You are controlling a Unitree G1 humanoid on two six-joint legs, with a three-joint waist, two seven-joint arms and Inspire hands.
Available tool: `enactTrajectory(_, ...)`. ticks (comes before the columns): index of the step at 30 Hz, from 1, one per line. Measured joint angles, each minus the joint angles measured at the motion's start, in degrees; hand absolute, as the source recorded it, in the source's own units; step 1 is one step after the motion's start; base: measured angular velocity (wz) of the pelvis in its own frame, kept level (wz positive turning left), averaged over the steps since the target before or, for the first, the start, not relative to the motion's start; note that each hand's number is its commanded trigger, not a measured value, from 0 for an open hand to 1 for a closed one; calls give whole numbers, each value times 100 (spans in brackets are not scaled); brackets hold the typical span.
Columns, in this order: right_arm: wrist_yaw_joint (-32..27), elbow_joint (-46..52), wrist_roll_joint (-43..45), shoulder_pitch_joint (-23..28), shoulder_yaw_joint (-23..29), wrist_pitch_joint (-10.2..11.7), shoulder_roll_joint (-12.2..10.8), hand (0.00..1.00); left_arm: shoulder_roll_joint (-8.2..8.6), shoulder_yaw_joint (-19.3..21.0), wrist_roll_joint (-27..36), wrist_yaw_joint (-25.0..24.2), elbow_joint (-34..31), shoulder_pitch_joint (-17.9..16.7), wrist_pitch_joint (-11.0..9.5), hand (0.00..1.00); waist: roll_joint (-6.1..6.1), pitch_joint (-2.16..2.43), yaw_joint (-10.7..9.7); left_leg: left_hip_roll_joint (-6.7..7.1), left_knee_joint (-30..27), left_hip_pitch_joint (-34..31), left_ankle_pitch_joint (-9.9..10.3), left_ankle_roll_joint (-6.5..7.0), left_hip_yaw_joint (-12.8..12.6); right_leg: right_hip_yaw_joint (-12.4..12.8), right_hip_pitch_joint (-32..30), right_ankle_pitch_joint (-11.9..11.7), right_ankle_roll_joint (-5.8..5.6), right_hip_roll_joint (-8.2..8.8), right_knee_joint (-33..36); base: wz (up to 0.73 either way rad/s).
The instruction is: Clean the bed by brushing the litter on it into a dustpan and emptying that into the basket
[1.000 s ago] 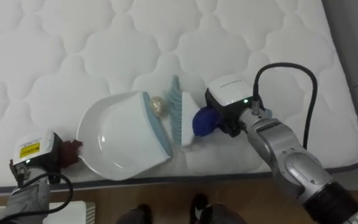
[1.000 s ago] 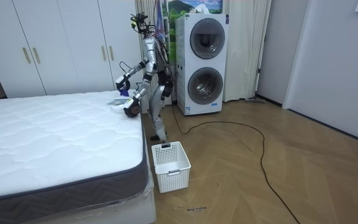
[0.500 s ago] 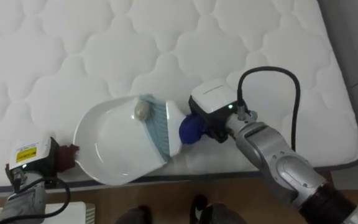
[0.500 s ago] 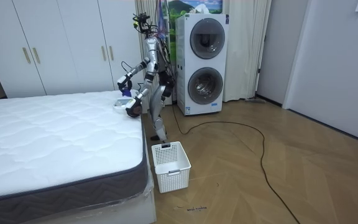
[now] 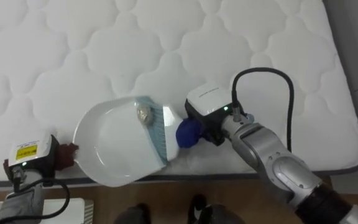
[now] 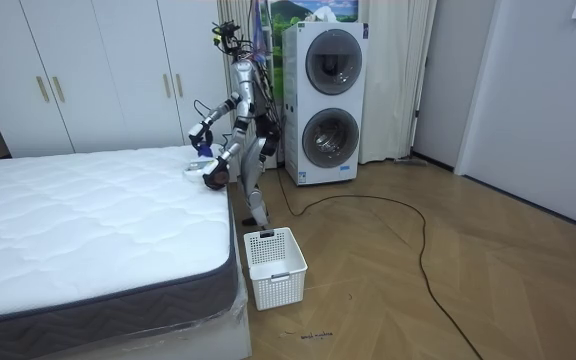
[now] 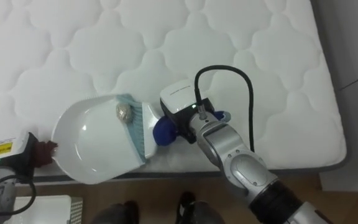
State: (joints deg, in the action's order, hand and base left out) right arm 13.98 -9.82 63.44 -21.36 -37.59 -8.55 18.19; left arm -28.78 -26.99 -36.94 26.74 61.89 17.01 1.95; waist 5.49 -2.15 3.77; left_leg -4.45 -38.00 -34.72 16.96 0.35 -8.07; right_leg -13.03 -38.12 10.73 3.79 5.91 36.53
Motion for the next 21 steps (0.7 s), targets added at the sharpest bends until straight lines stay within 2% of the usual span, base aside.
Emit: enactTrajectory(21, -131, -1, -24, -3, -61, 2, 175, 100, 31, -26, -139, 245, 30, 92, -6, 100, -22, -20, 145, -10, -38, -113, 34, -17, 43, -42, -91, 31, 6, -5, 10, 0)
